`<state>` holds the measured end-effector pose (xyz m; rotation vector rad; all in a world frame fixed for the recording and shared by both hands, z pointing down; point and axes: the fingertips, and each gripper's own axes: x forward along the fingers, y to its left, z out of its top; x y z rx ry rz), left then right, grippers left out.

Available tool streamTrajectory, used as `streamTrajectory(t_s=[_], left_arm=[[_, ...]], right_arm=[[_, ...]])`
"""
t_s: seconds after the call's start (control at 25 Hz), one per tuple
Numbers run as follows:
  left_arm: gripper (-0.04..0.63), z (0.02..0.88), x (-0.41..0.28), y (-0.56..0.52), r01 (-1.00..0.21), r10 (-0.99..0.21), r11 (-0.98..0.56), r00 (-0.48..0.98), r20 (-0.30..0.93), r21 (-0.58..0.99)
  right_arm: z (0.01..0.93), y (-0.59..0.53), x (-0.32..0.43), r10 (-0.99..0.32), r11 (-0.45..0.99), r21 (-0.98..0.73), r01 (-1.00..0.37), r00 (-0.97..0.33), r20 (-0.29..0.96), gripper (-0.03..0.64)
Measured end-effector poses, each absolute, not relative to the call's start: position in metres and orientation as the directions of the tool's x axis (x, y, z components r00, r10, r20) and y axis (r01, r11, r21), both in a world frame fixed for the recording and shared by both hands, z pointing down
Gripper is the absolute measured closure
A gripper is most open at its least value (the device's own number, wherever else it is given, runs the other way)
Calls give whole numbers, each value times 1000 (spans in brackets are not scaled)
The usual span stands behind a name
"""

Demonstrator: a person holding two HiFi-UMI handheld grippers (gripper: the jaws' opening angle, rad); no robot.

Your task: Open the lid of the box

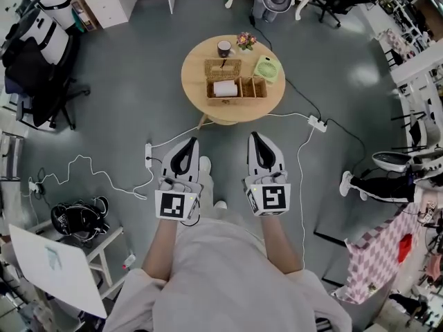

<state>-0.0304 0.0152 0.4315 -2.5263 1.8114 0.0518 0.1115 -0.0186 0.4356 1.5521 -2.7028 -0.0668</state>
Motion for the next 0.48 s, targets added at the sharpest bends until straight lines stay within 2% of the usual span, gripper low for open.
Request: streamTrajectory(t_s=[0.24, 0.48], left_arm=[[600, 429, -24, 61, -948, -947, -320, 320, -23, 5], [600, 435, -41, 67, -949, -949, -315, 315, 0, 0]], right_arm=[[445, 14, 120, -863, 504, -25, -863, -505, 25, 621], [456, 9, 111, -866, 498, -27, -867, -498, 33, 621]])
